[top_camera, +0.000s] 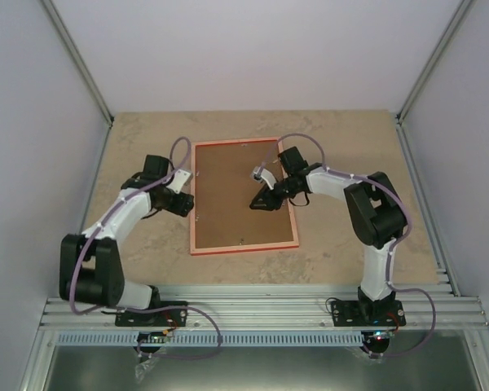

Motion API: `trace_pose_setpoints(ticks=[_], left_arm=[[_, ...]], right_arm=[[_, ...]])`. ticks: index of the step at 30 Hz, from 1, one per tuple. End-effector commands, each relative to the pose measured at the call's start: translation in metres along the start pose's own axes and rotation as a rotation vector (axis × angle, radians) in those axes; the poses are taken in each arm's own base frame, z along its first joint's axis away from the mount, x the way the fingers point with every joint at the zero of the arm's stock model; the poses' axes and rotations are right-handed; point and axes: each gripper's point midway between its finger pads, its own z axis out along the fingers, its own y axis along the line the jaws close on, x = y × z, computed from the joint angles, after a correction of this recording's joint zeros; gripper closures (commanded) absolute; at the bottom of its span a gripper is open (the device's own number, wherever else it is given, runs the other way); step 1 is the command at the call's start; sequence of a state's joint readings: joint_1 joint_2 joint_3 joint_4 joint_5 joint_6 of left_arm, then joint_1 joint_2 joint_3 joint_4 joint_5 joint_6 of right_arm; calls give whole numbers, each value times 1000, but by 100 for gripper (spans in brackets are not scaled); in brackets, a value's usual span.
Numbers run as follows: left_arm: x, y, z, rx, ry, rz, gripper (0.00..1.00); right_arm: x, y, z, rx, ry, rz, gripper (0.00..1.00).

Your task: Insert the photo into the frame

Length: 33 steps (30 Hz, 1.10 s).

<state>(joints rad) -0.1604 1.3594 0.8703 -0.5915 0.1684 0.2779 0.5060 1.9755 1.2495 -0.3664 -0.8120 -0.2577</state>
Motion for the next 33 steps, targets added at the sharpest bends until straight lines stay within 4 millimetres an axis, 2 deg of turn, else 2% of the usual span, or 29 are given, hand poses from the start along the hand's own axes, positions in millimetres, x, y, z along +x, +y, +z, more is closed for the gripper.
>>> trace_pose_setpoints(ticks=[1,4,7,13,15,16,20,22,25,27,30,33], left_arm=[[-4,9,9,80,41,-120,30],[-9,16,27,78,66,-149,31],[-14,11,46,154,77,-154,34],[-19,-3,83,277,106,-65,46],[-20,-13,93,301,119,-21,51],[-20,-22,98,316,130,-4,55],[-28,-54,105,357,155,44,65],[-32,-67,104,383,154,70,65],[-30,-74,104,387,156,114,63],[-35,-75,101,396,147,105,58],[-51,-86,78,490,90,25,48],[-55,-77,63,517,29,-106,47]], right_arm=[[3,-10,26,-1,25,-43,73],[31,-27,32,10,83,27,74],[59,-34,28,14,129,111,74],[108,-18,20,16,217,157,74],[122,-15,15,33,242,144,74],[123,-15,9,49,246,134,74],[123,-5,-10,37,225,98,73],[125,7,-16,16,227,49,71],[119,13,-23,33,189,-59,69],[107,9,-27,77,156,-123,66],[69,3,-34,134,77,-227,61],[30,8,-32,147,6,-346,60]])
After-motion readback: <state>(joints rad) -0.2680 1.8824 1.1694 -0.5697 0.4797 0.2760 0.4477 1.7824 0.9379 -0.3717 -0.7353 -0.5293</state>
